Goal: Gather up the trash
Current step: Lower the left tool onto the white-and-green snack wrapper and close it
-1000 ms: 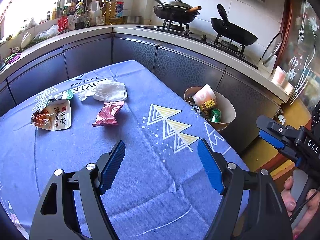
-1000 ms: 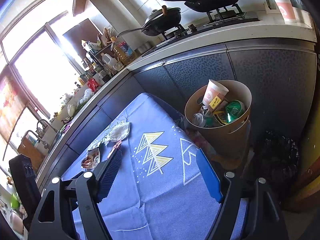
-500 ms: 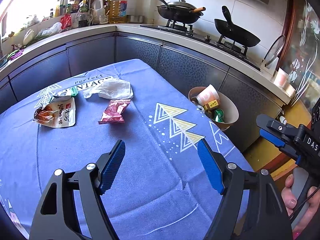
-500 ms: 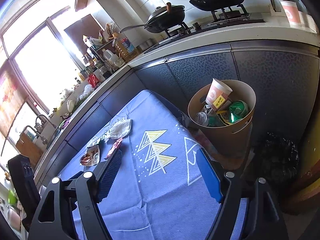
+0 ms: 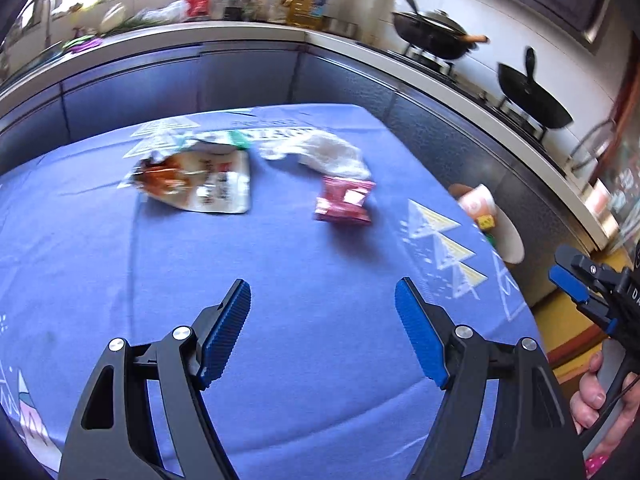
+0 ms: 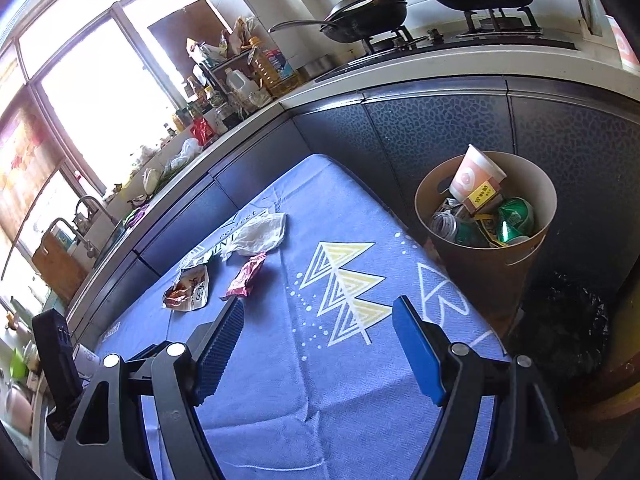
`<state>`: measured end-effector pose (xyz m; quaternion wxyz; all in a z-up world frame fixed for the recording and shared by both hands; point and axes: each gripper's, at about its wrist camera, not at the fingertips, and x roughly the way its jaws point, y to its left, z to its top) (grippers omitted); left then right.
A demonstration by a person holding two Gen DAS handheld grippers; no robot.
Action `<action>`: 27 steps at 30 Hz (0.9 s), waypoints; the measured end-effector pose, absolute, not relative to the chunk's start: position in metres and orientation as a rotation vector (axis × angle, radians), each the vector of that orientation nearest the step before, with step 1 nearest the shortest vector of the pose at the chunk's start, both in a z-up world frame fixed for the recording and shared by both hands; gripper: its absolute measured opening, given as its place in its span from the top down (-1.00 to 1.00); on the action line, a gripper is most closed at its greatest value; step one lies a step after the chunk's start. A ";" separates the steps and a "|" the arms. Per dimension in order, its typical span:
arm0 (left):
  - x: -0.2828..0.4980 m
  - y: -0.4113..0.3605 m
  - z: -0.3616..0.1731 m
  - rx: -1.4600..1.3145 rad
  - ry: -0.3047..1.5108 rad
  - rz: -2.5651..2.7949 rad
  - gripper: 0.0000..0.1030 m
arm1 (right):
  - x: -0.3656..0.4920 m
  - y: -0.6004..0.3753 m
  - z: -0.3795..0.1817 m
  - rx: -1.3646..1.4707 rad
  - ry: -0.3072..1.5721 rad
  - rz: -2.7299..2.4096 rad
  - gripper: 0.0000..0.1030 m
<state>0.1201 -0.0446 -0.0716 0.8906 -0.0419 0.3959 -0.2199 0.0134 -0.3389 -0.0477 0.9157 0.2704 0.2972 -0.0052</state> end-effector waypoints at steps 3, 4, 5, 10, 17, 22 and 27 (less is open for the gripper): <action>0.135 -0.005 -0.073 -0.123 0.812 -0.390 -0.44 | 0.027 -0.327 -0.051 0.535 0.633 0.027 -0.33; 0.142 0.007 -0.073 -0.143 0.816 -0.377 -0.44 | 0.032 -0.322 -0.053 0.528 0.642 0.042 -0.27; 0.151 0.022 -0.073 -0.172 0.822 -0.360 -0.44 | 0.037 -0.318 -0.054 0.523 0.649 0.056 -0.23; 0.196 0.070 -0.074 -0.295 0.841 -0.325 -0.44 | 0.075 -0.285 -0.054 0.442 0.684 0.137 0.07; 0.253 0.088 -0.089 -0.381 0.889 -0.349 -0.65 | 0.176 -0.244 -0.056 0.459 0.762 0.320 0.08; 0.280 0.087 -0.103 -0.451 0.928 -0.389 -0.65 | 0.257 -0.224 -0.071 0.571 0.859 0.433 0.07; 0.292 0.082 -0.110 -0.441 0.929 -0.408 -0.65 | 0.312 -0.199 -0.092 0.532 0.940 0.451 0.06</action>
